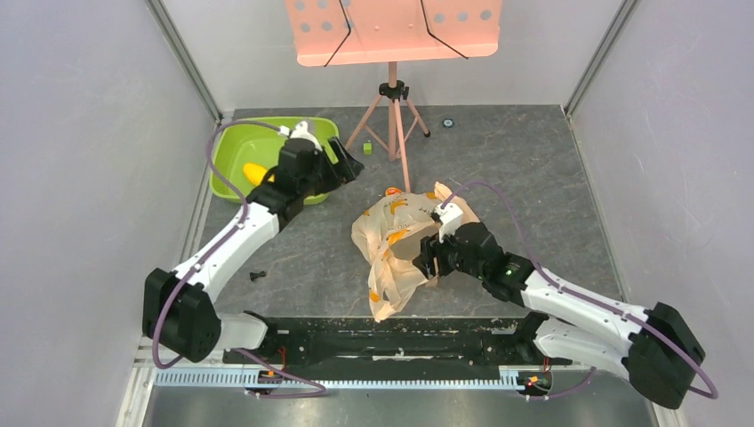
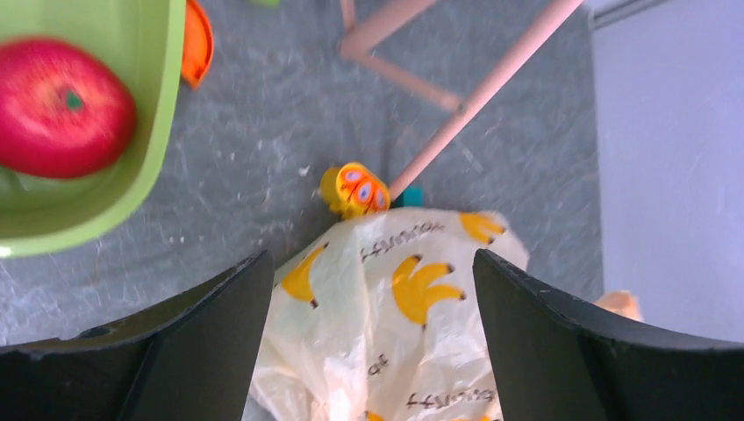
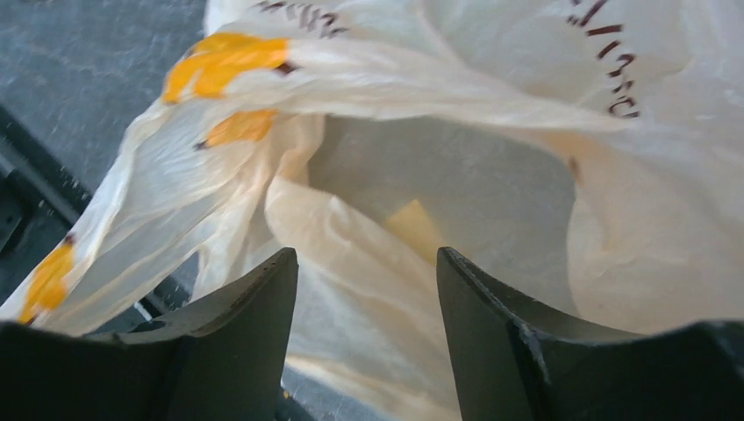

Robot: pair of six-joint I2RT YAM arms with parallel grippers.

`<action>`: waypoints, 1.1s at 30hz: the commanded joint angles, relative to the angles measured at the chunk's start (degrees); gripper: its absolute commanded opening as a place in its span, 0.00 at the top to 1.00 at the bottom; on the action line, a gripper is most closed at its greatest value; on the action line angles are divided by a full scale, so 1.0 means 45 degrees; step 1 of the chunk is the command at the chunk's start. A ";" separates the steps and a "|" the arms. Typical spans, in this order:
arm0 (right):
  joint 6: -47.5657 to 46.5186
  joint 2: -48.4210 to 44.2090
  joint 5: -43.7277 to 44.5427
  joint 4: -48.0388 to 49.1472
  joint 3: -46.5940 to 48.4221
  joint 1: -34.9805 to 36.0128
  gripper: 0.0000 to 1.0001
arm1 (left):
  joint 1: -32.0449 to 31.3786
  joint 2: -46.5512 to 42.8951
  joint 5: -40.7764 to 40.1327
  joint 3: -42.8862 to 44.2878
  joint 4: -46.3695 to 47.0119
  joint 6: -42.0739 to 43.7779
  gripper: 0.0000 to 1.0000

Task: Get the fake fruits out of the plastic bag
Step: Take out the fake fruit from the plastic bag.

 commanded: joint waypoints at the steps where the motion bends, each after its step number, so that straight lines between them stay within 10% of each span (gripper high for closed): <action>1: 0.1059 0.0992 0.1733 0.1864 0.0528 0.0028 0.39 | -0.0348 0.0487 -0.0237 -0.1032 0.0966 0.0152 0.11; 33: 0.3571 0.6969 0.3231 0.8111 0.0906 0.0023 0.41 | -0.1611 0.3986 0.0865 -0.3374 0.3758 -0.0129 0.22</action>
